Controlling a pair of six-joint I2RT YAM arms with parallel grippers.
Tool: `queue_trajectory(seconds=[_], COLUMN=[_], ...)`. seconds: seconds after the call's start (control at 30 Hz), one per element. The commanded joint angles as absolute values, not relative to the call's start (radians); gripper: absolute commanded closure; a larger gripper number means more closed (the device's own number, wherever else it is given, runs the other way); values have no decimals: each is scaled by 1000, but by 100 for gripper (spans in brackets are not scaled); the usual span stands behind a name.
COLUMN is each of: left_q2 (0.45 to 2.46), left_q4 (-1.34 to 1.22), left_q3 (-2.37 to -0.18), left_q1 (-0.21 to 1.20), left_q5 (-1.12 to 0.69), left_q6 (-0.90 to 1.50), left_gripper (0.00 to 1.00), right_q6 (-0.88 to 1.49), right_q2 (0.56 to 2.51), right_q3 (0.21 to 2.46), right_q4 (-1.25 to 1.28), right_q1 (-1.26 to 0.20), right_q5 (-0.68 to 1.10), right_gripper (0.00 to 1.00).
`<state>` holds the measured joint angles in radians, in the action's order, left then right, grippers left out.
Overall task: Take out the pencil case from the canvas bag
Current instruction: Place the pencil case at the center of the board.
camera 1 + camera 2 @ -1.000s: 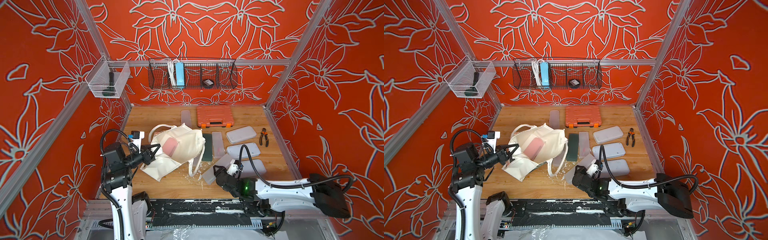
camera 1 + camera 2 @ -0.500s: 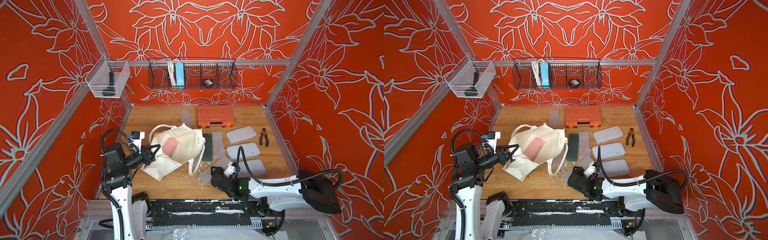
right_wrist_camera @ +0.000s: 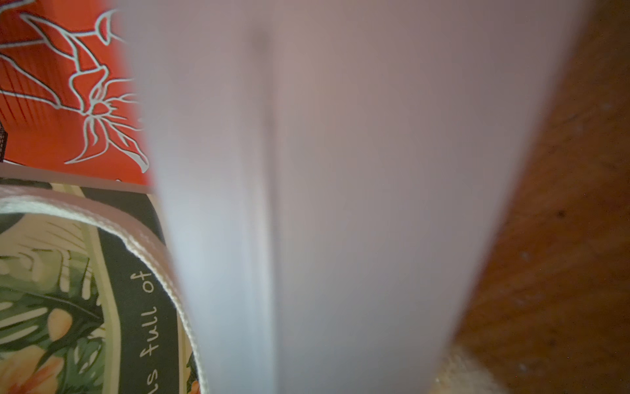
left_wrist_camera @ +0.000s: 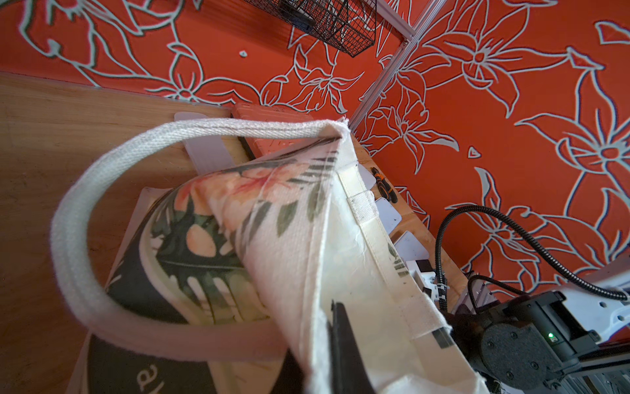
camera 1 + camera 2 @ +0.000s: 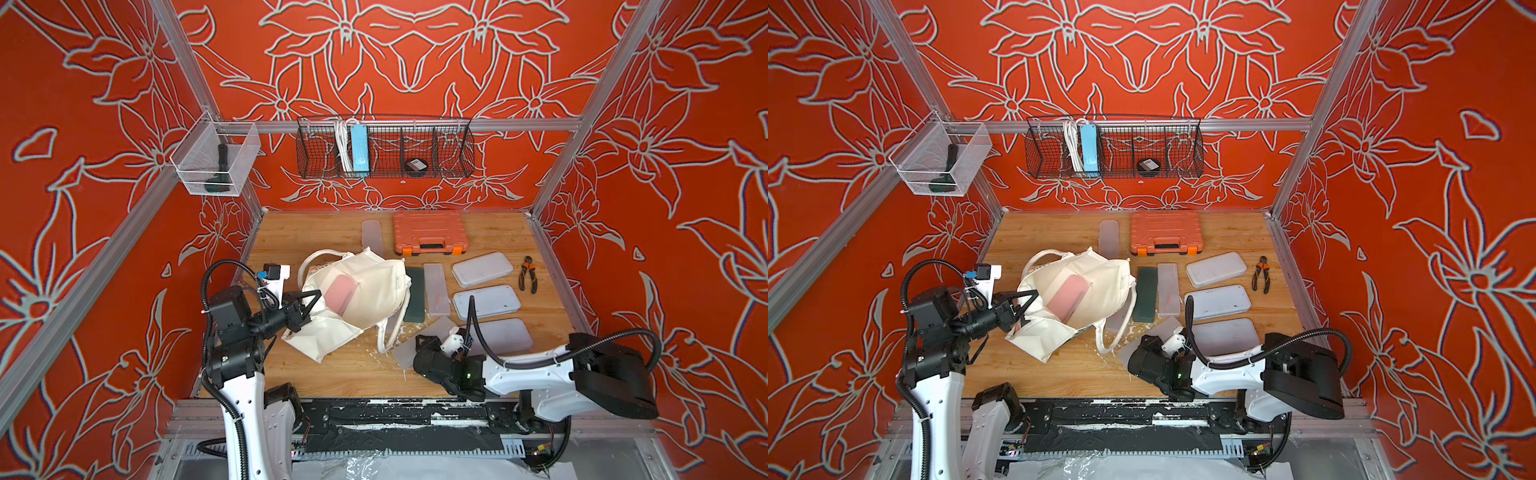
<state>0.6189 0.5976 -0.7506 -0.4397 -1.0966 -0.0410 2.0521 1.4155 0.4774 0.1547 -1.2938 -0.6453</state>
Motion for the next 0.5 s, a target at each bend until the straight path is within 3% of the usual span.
queue_trajectory(seconds=[0.0, 0.47], left_q2=[604, 601], left_q4=[568, 578], left_q3=[-756, -757], left_q1=[-446, -446], left_q5=[-1131, -1129], left_q6=[-52, -57], left_gripper=[100, 100], right_q6=[2101, 2164], right_q2=[1436, 1414], right_q3=[495, 523], right_q4=[167, -6], right_q1=[-1304, -1304], right_q5=[-649, -597], right_gripper=[70, 39])
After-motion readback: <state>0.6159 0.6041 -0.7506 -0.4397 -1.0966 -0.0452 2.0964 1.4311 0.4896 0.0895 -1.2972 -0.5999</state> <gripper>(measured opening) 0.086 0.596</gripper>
